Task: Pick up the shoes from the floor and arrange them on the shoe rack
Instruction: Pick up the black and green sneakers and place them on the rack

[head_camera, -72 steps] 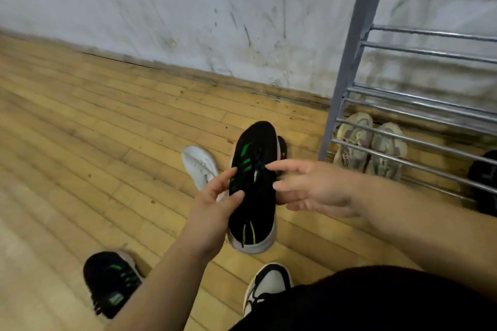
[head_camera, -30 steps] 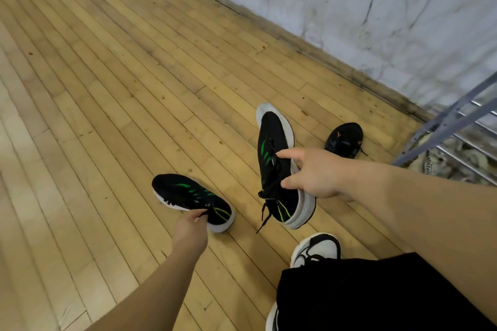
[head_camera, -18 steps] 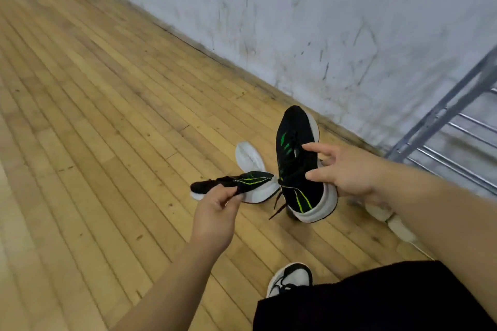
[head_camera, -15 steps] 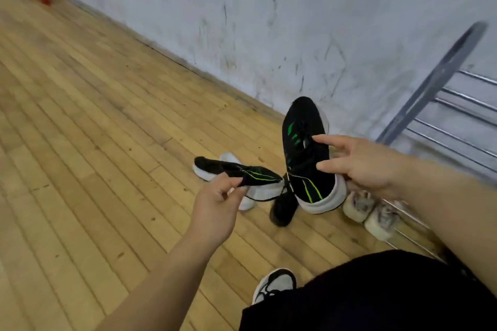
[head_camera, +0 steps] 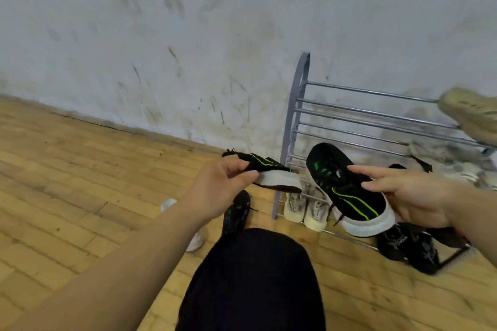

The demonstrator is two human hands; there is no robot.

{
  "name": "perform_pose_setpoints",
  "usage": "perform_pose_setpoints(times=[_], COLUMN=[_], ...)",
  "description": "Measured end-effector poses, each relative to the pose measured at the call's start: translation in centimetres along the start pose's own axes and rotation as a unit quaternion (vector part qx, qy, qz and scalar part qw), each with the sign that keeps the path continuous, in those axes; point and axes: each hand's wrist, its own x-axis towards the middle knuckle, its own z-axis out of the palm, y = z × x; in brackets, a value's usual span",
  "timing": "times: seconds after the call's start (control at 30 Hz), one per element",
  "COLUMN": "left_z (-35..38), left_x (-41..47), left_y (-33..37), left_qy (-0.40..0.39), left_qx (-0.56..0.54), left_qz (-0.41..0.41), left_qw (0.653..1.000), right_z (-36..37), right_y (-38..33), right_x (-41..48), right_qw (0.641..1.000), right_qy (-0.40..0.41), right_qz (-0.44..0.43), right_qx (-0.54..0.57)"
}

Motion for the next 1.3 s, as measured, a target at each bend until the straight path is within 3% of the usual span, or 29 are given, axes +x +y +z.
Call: perform_pose_setpoints(times=[0.17, 0.3, 0.47, 0.8, 1.0, 1.1, 1.17, 1.23, 1.3], left_z=[0.3, -0.3, 0.3, 3.6, 5.7, 6.5, 6.7, 6.8, 7.0], left_x=[2.7, 4.4, 5.1, 7.3, 8.7, 8.8, 8.6, 8.2, 7.7], left_y=[2.4, 1.1, -3.7, -14.9, -18.9, -19.5, -19.5, -19.5, -19.2], left_qy=[-0.078, -0.093, -0.101, -0.07, -0.085, -0.101, -0.107, -0.106, -0.12], left_qx=[0.089, 0.092, 0.045, -0.07, -0.079, -0.082, -0.095, -0.109, -0.125], left_qz=[-0.047, -0.074, -0.09, -0.123, -0.157, -0.161, -0.156, -0.154, -0.151], left_qw=[0.992, 0.989, 0.99, 0.987, 0.981, 0.978, 0.977, 0.976, 0.973], right_z=[-1.9, -1.3, 1.0, 4.3, 5.0, 5.9, 6.9, 8.3, 9.5], right_y=[5.7, 7.5, 8.6, 10.7, 9.3, 9.2, 10.1, 11.4, 12.9], right_x=[2.7, 5.3, 9.7, 26.7, 32.9, 31.9, 28.9, 24.7, 21.2], right_qw=[0.996, 0.994, 0.997, 0.993, 0.987, 0.975, 0.94, 0.943, 0.986], right_qy=[-0.004, -0.021, 0.017, 0.114, 0.152, 0.207, 0.262, 0.215, 0.101], right_qz=[0.076, 0.102, 0.078, -0.035, -0.035, -0.036, -0.08, -0.12, -0.065], right_qx=[-0.041, -0.027, 0.002, 0.016, 0.031, -0.077, -0.202, -0.225, -0.116])
